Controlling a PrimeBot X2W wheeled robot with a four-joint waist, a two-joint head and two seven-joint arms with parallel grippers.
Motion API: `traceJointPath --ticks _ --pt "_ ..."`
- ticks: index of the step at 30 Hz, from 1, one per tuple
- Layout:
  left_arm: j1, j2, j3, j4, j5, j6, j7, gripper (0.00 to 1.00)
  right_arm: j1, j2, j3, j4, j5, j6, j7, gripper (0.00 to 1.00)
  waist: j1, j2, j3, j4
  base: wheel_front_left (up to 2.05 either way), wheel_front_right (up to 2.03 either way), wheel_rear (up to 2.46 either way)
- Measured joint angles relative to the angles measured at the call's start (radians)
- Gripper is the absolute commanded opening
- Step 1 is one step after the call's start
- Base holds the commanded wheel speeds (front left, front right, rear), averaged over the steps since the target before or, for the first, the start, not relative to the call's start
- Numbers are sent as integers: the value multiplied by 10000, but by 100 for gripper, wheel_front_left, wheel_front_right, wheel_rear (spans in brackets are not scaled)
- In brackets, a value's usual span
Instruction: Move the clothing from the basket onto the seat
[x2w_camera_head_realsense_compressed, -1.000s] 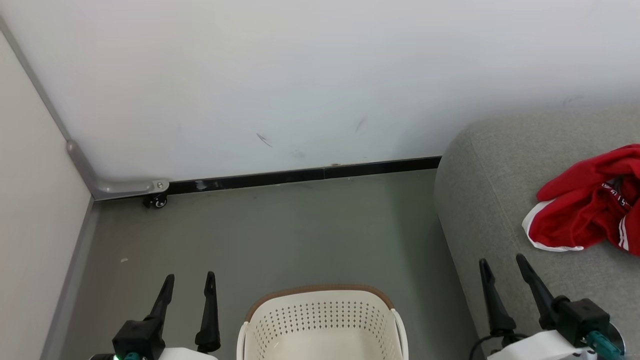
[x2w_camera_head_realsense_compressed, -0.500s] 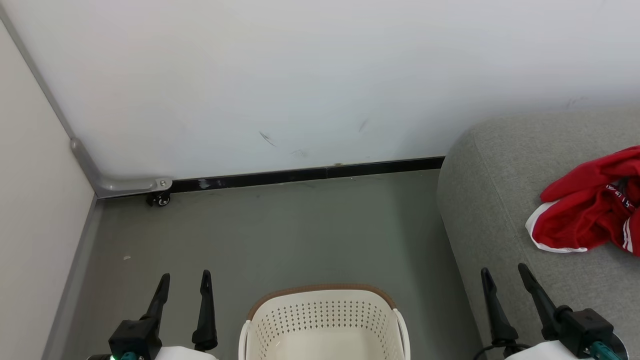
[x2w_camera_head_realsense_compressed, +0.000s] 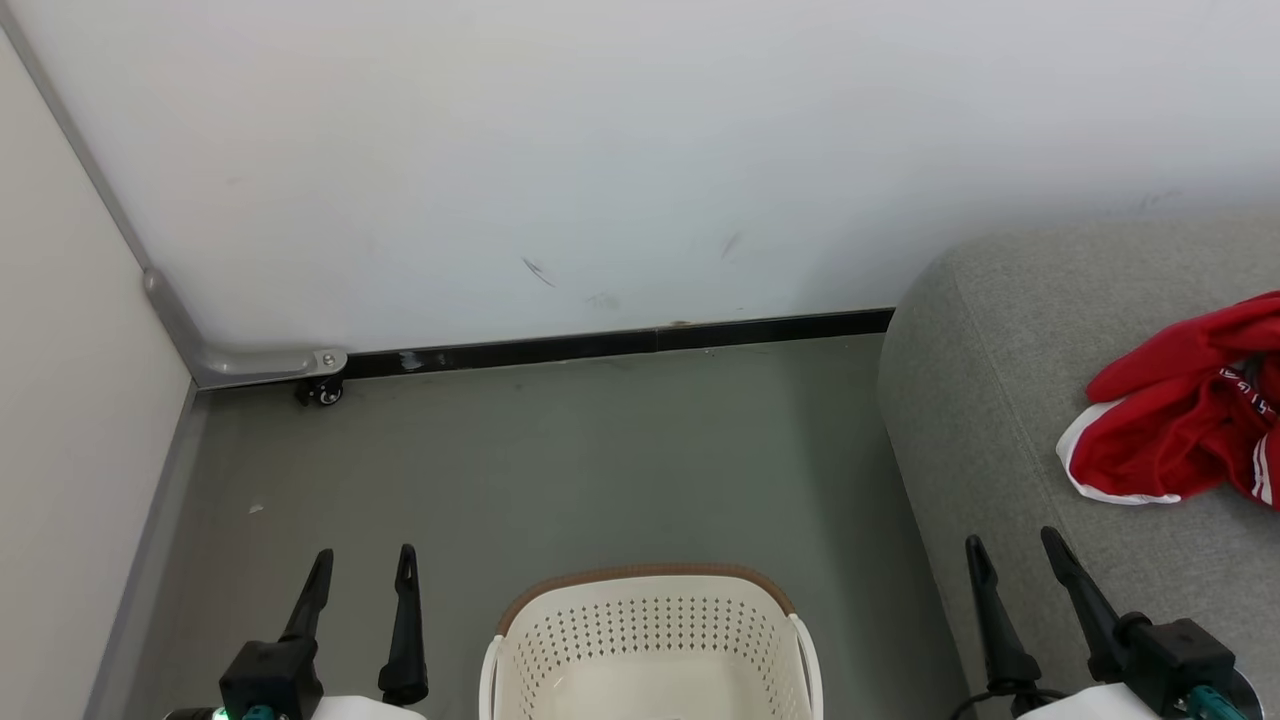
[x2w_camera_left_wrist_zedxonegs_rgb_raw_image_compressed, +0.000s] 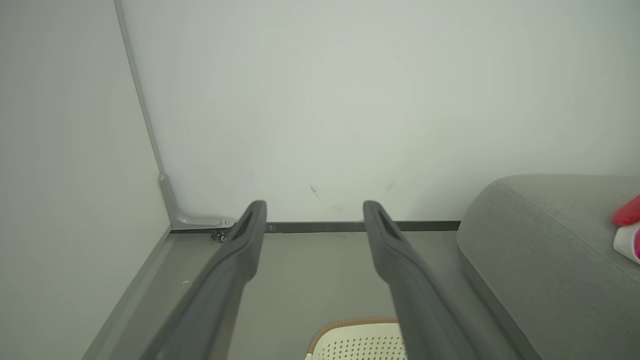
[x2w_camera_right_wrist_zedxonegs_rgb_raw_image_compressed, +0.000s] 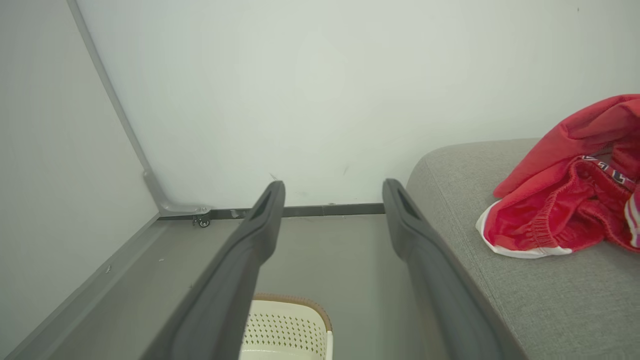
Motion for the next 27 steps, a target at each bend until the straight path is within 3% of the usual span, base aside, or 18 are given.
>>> traceJointPath --ticks 27 --pt "-16 4 29 316 314 217 0 100 232 10 58 -366 311 0 188 100 0 0 134 -9 0 0 0"
